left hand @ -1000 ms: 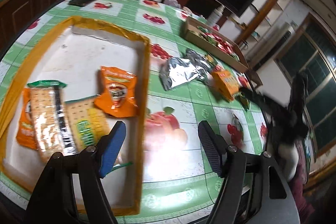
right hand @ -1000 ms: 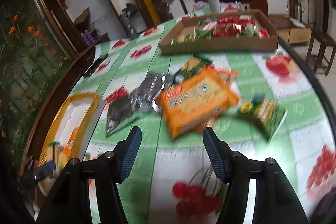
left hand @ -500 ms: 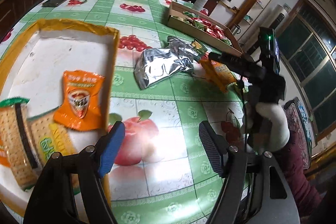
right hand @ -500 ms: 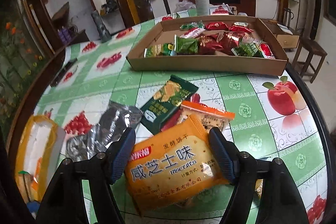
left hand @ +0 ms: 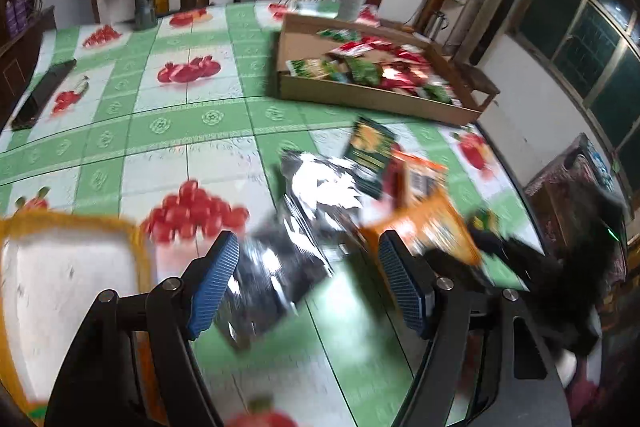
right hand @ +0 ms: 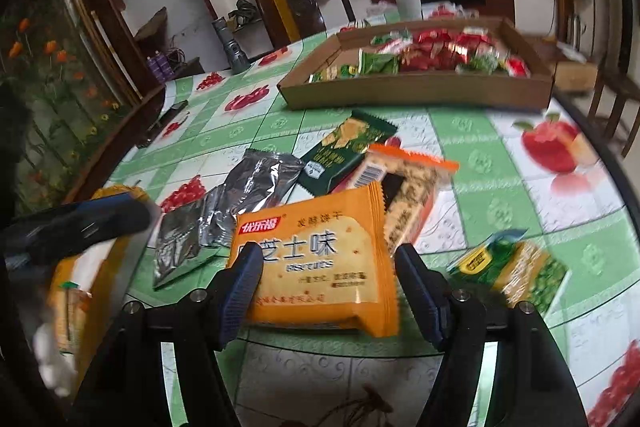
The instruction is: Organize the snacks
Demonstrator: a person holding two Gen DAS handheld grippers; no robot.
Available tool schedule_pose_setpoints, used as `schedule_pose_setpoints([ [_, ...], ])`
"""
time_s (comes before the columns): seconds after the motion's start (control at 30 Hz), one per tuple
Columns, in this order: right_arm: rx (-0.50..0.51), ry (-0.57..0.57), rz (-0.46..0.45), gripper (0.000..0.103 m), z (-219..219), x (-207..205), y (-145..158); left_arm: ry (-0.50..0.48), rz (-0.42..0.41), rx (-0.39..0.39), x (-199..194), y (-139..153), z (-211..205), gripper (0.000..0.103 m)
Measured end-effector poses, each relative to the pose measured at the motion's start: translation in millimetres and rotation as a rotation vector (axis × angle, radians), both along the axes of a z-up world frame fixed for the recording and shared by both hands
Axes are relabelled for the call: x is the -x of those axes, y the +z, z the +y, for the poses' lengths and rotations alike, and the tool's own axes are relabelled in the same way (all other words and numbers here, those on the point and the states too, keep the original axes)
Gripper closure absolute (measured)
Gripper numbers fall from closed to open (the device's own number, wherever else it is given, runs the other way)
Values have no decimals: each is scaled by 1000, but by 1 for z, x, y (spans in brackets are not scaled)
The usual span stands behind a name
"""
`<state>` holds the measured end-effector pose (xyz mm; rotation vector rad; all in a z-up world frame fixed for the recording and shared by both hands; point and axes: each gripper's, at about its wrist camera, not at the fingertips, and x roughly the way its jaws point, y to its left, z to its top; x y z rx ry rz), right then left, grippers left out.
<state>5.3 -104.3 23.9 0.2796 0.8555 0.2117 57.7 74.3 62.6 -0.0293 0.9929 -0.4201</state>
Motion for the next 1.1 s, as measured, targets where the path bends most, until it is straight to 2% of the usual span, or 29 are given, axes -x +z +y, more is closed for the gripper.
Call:
schedule_pose_setpoints([
  [0.07,-57,-9,22,31,-6,-2,-2,21,49,7,-21,-14,1,31],
  [0.17,-105,-40,20,31,-16,-2,-1,26,124,37,-31,-30,4,31],
  [0.37,-163,-48,8,31,-22,-1,2,-126,195,-25,-2,-40,-18,31],
  [0.53,-262,-17,35,30,-27,-4,-3,-134,195,-30,29,-42,-21,31],
  [0.8,-331,-2,70,30,-30,-7,-12,-175,152,-72,66,-39,-21,30],
  [0.93,-380,52,98,30,-25,-7,-15,-197,145,-67,80,-38,-20,29],
  [1.1,-457,182,166,30,-6,-10,-23,-197,124,-98,94,-40,-20,27],
])
